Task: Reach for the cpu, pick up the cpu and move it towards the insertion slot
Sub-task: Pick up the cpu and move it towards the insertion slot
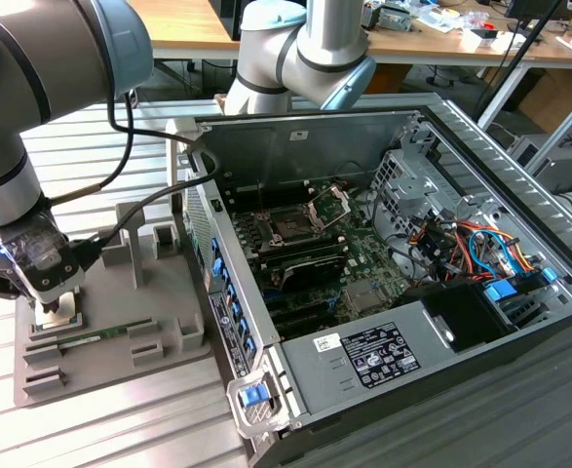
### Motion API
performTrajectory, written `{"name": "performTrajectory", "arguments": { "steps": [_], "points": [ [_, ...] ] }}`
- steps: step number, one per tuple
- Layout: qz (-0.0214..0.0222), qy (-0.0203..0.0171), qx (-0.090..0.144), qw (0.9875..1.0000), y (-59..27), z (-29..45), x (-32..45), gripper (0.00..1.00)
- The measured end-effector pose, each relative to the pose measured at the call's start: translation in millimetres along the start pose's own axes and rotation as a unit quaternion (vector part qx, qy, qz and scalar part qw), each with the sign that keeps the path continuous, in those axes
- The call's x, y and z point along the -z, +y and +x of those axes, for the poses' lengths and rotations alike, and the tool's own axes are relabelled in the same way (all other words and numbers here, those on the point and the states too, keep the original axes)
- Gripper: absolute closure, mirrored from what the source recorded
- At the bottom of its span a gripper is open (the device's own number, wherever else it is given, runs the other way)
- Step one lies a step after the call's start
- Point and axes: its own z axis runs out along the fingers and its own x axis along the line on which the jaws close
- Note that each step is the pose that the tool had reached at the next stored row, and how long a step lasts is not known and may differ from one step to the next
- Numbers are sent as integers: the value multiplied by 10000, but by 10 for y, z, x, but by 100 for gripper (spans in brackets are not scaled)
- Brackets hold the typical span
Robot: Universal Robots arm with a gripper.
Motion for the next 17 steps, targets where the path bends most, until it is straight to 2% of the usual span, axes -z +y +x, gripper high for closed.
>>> {"name": "performTrajectory", "arguments": {
  "steps": [15, 16, 17],
  "points": [
    [1, -1, 0, 10000, 0, 1, -17, 89],
    [1, -1, 0, 10000, 0, 1, -18, 89],
    [1, -1, 0, 10000, 0, 1, -18, 83]
  ]
}}
